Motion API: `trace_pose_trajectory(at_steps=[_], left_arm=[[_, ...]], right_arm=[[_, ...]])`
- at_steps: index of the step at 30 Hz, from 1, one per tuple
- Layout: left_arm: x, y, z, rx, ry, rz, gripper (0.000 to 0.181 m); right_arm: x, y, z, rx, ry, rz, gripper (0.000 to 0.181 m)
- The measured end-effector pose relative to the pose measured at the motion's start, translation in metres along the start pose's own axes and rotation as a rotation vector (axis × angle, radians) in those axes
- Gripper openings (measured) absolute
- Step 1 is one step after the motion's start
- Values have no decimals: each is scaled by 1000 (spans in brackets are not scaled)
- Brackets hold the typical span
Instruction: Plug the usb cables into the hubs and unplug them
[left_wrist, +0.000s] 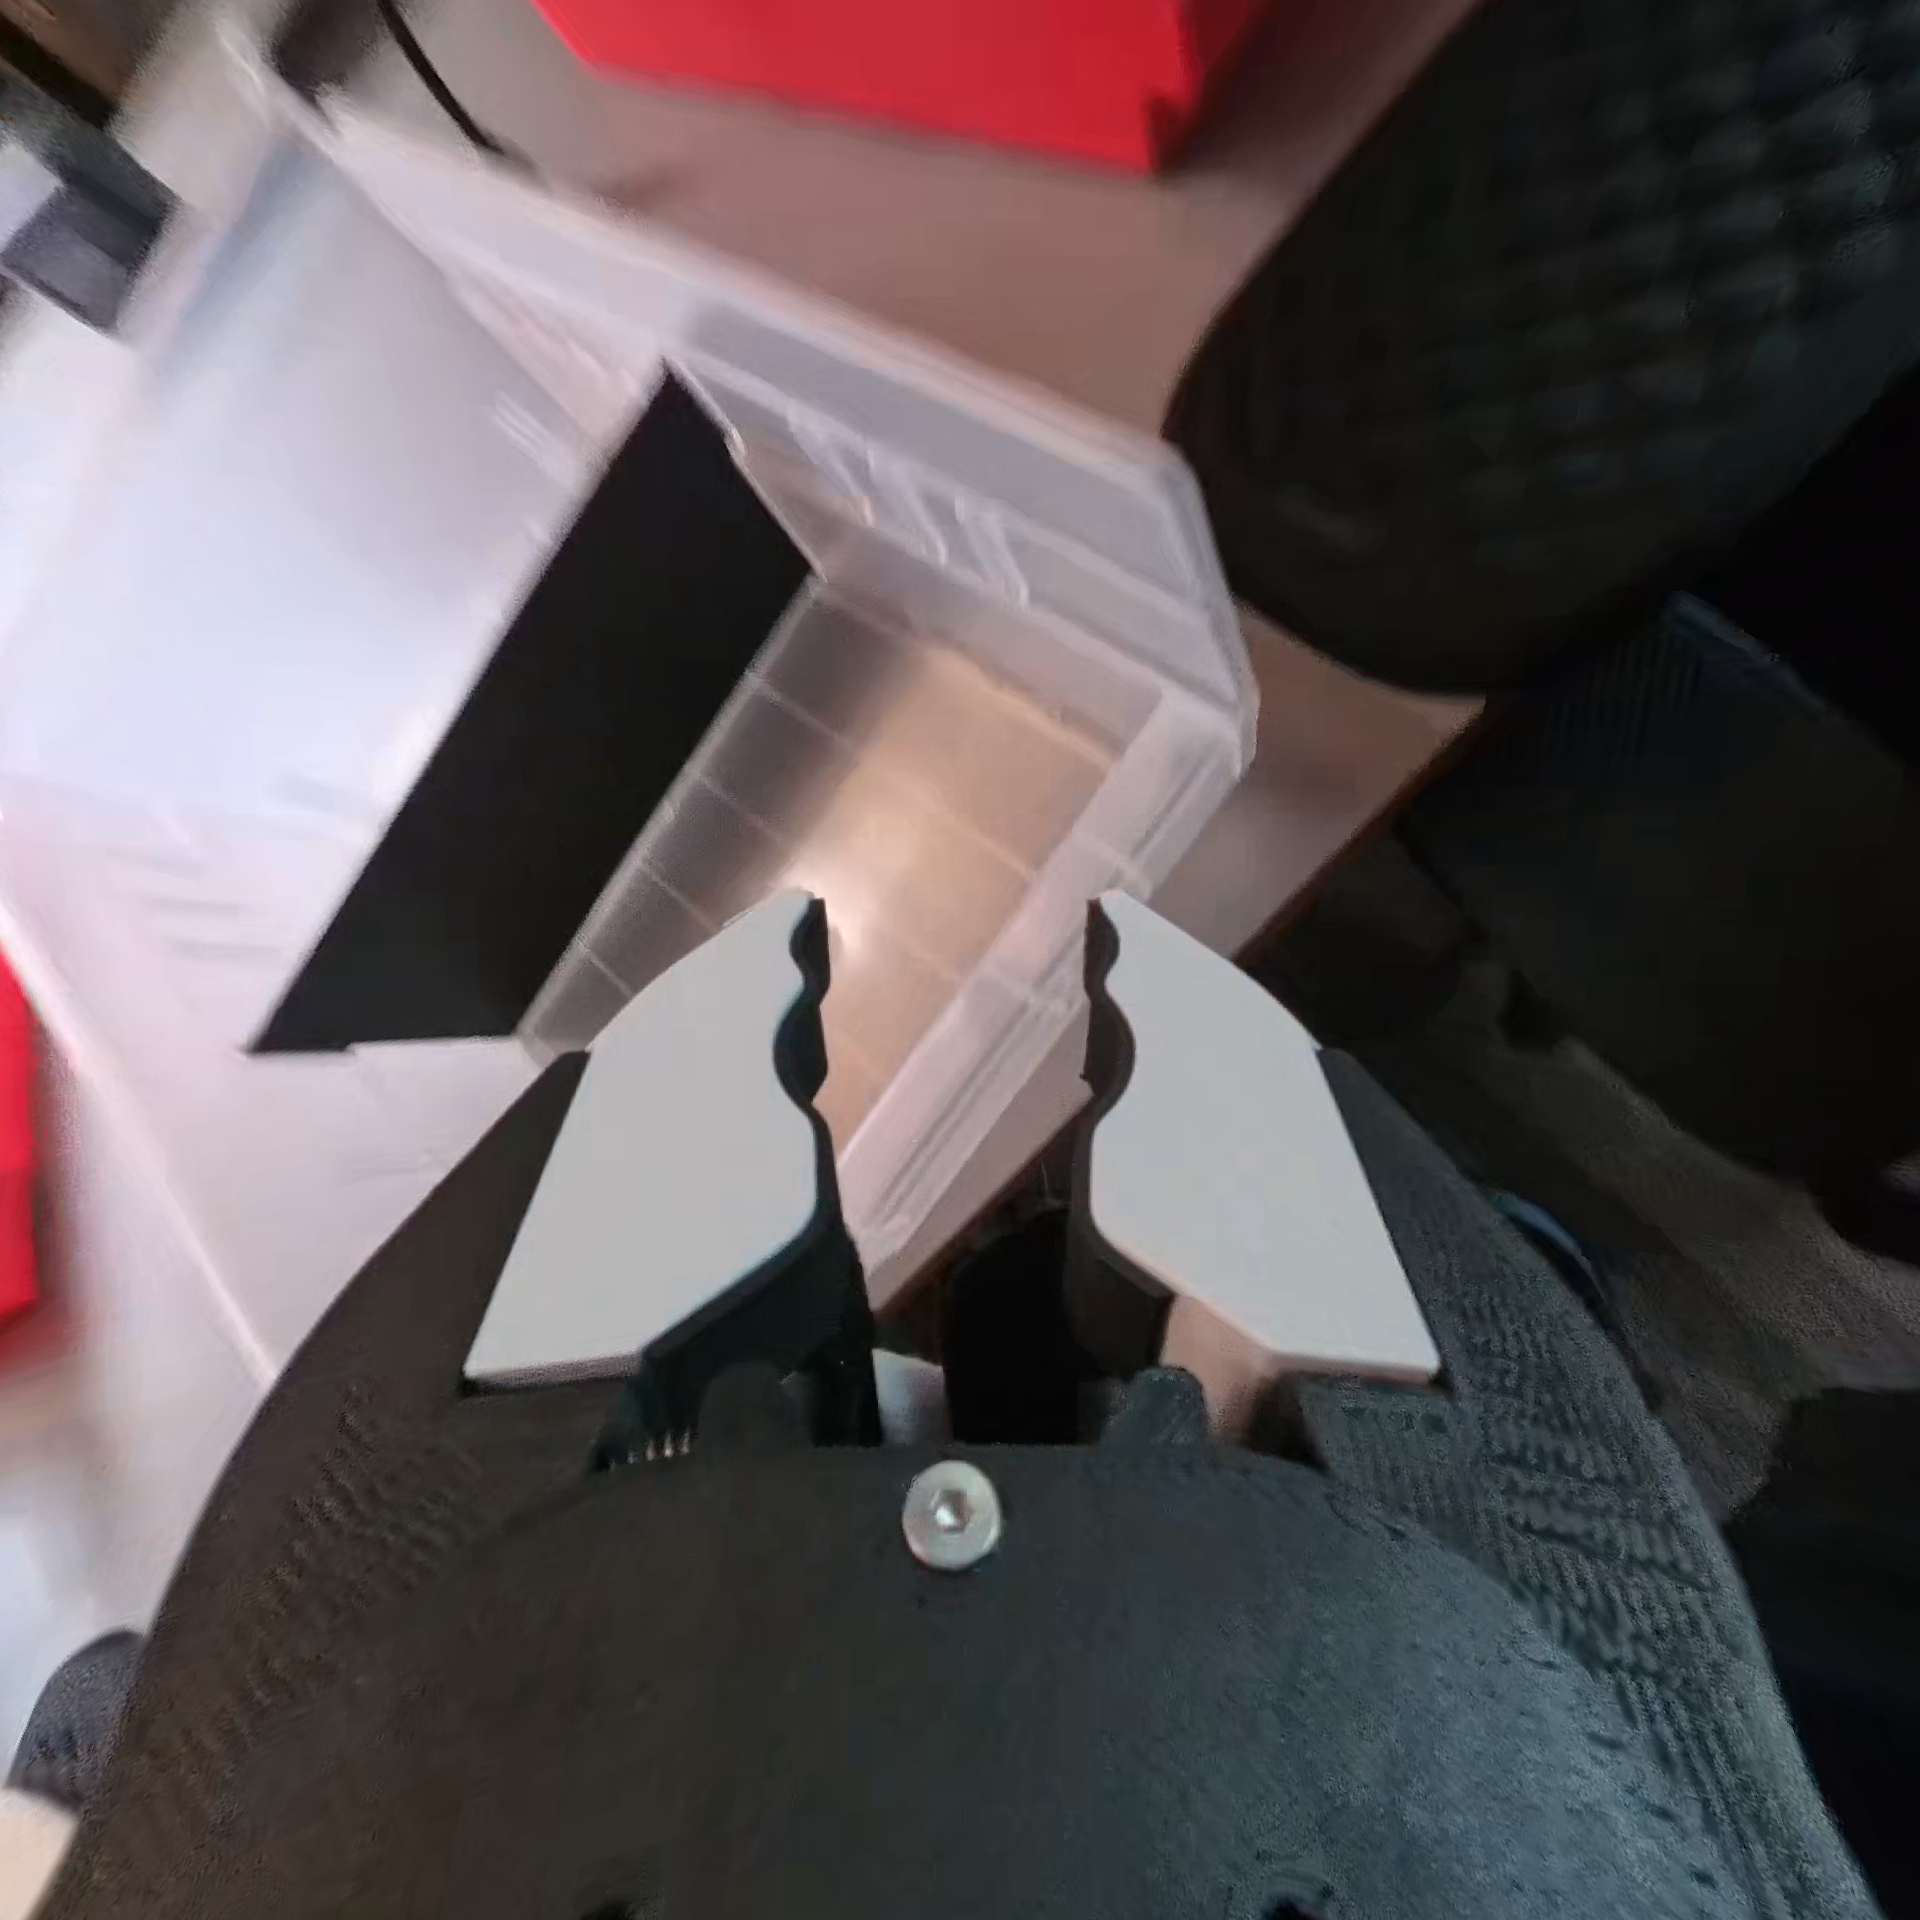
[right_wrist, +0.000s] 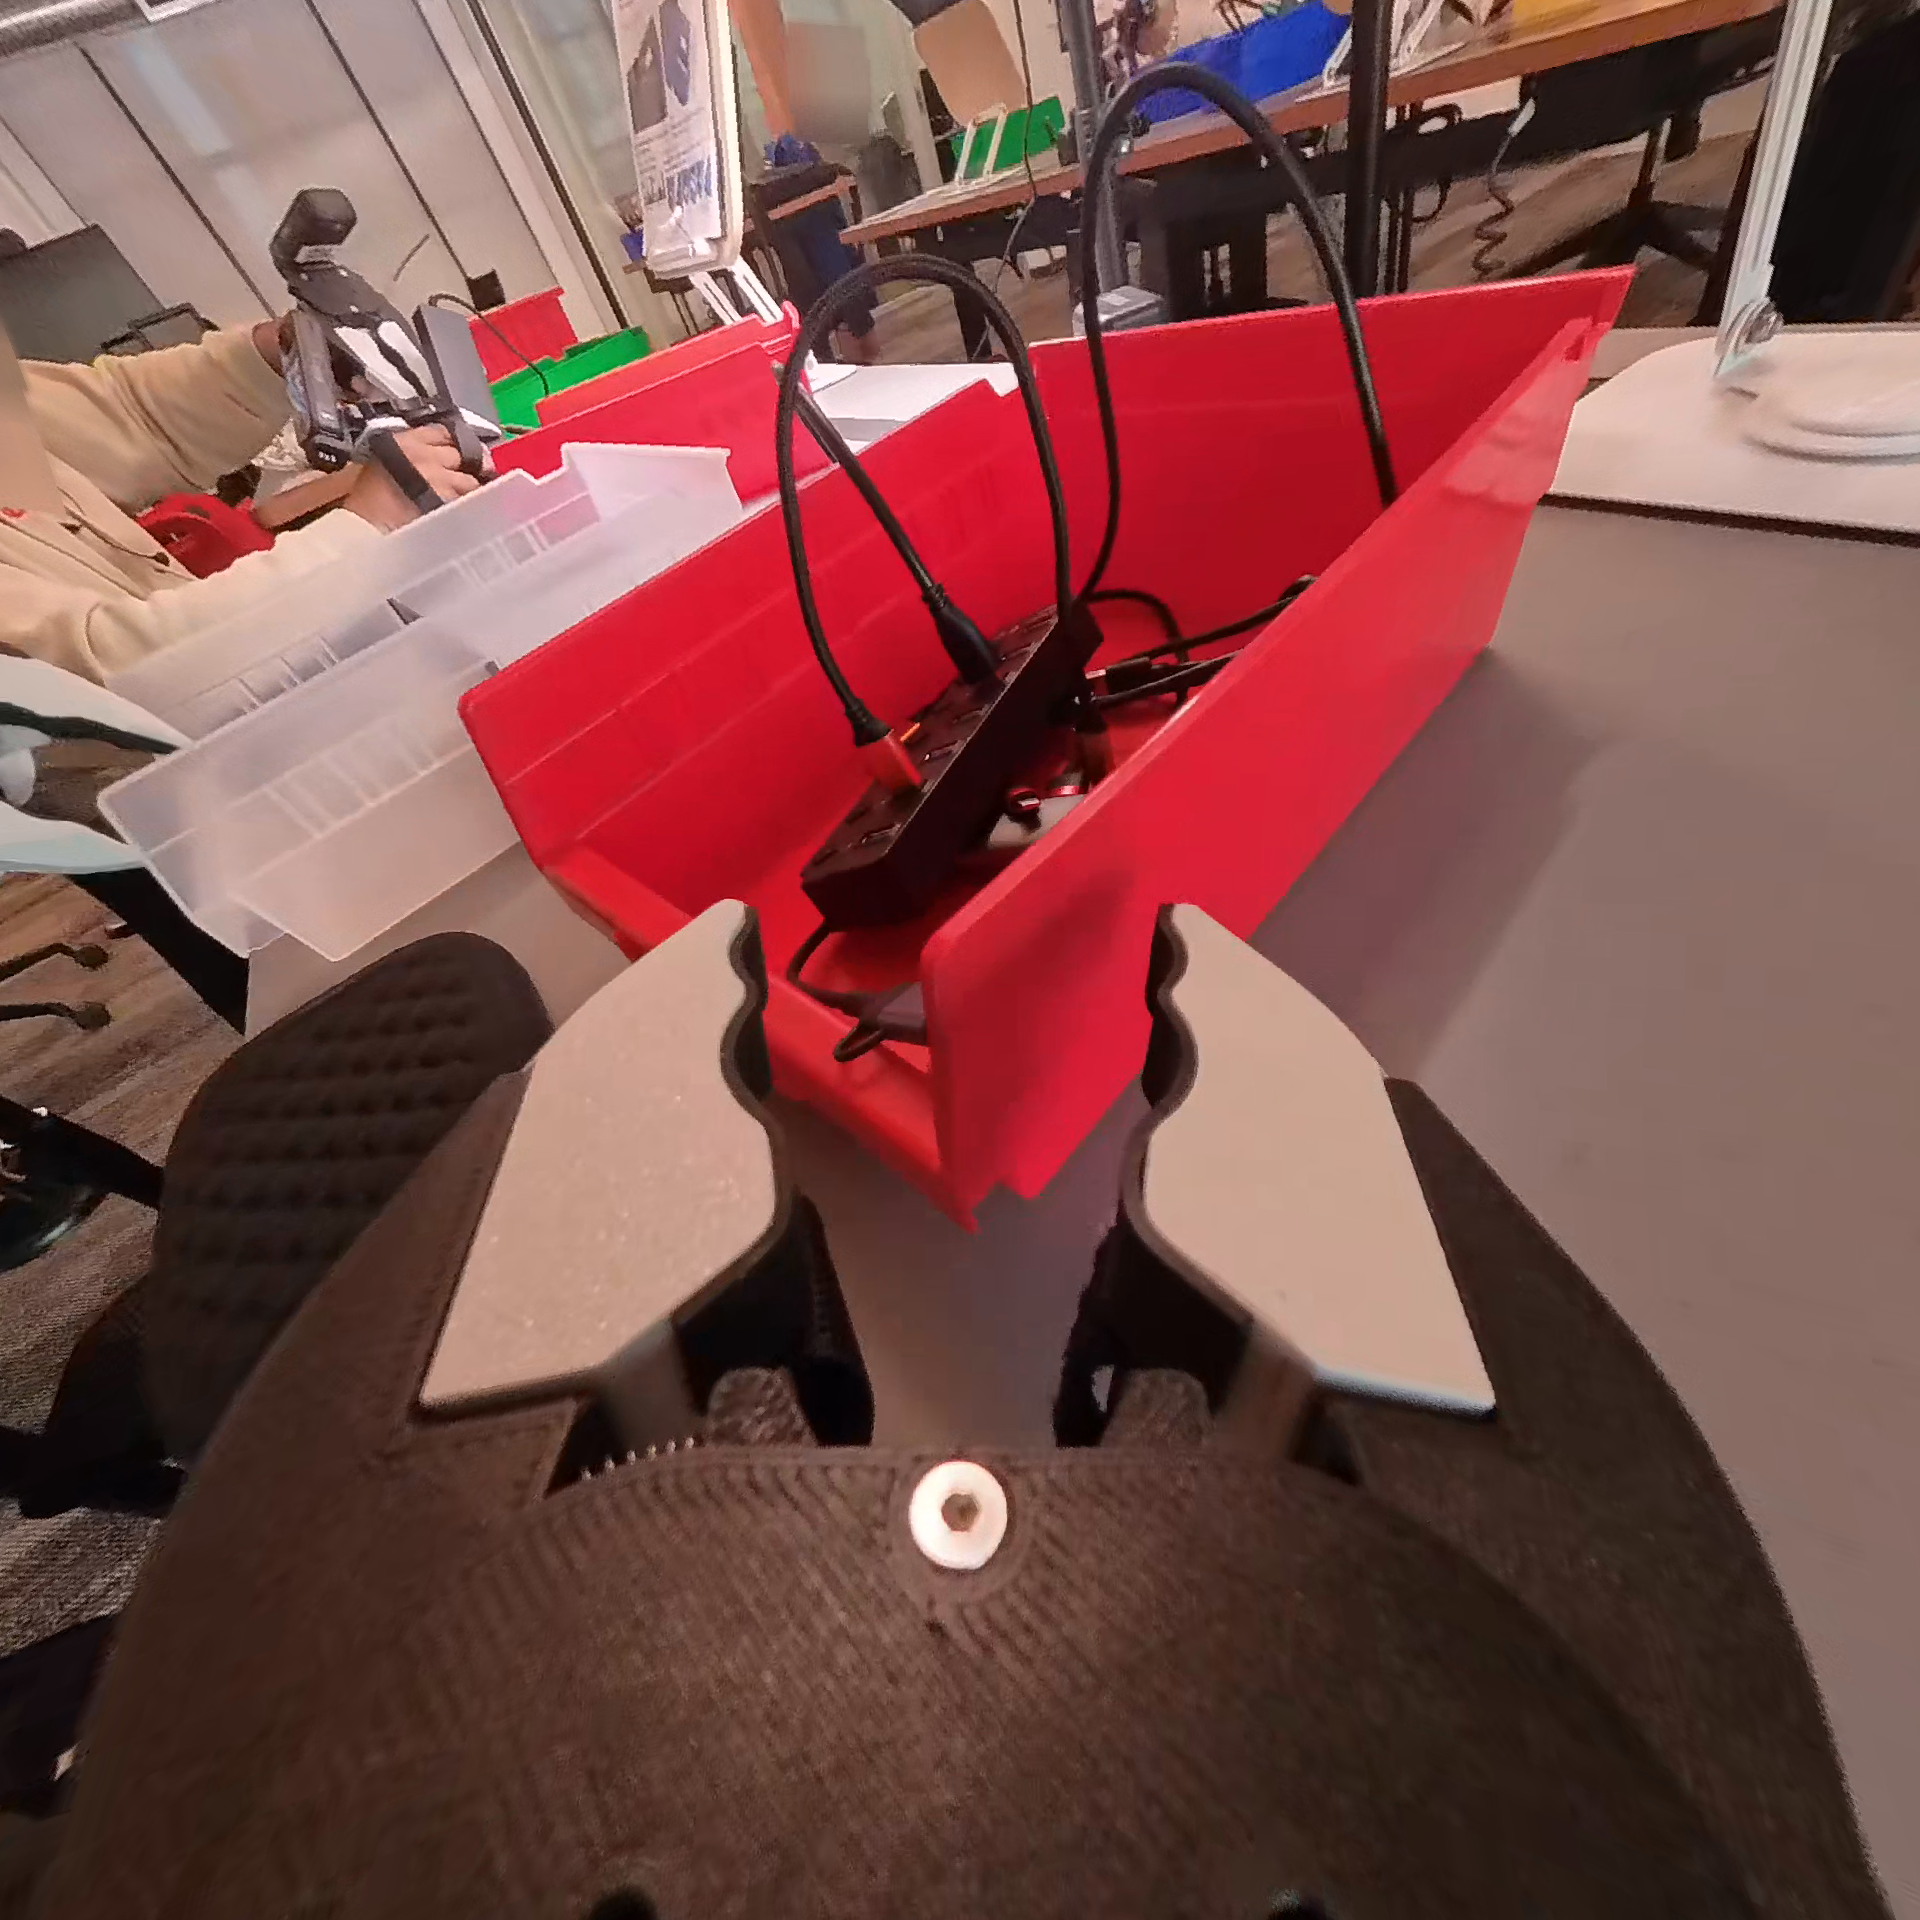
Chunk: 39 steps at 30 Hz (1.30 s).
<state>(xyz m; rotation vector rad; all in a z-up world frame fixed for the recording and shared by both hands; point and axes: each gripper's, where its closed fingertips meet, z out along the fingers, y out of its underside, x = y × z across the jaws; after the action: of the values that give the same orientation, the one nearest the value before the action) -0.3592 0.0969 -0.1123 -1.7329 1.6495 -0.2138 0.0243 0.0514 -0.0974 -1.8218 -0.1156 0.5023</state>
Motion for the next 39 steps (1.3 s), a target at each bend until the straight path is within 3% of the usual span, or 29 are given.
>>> trace_pose_trajectory(at_steps=[2,4,8,11,14,15,18,21,26,31,34,39], left_arm=[[1,23,4,-190,90,-7,50],[-6,47,6,-375,80,23,60],[-13,76,24,-550,32,210,63],[-13,59,35,-433,17,308,64],[-6,52,43,-328,52,303,43],[-6,49,45,-295,54,314,44],[-5,48,48,-289,59,394,33],[-26,45,55,-373,-166,525,31],[-38,43,53,-470,-290,532,31],[-72,28,31,-567,-562,554,34],[-82,4,21,-473,-697,535,33],[-76,-54,11,-316,-779,474,32]], right_arm=[[0,0,0,0,-4,12,70],[-2,0,0,3,-23,28,69],[-6,2,2,-13,-38,30,68],[-7,6,3,-31,-42,25,67],[-7,8,4,-43,-40,18,67],[-8,8,4,-45,-38,12,67],[-7,9,4,-50,-26,-7,66],[-5,9,4,-50,-12,-19,65],[-4,10,4,-57,-3,-25,64],[-3,7,3,-46,18,-59,63],[-5,4,1,-29,15,-67,63],[-11,-6,-6,18,-22,-61,62]])
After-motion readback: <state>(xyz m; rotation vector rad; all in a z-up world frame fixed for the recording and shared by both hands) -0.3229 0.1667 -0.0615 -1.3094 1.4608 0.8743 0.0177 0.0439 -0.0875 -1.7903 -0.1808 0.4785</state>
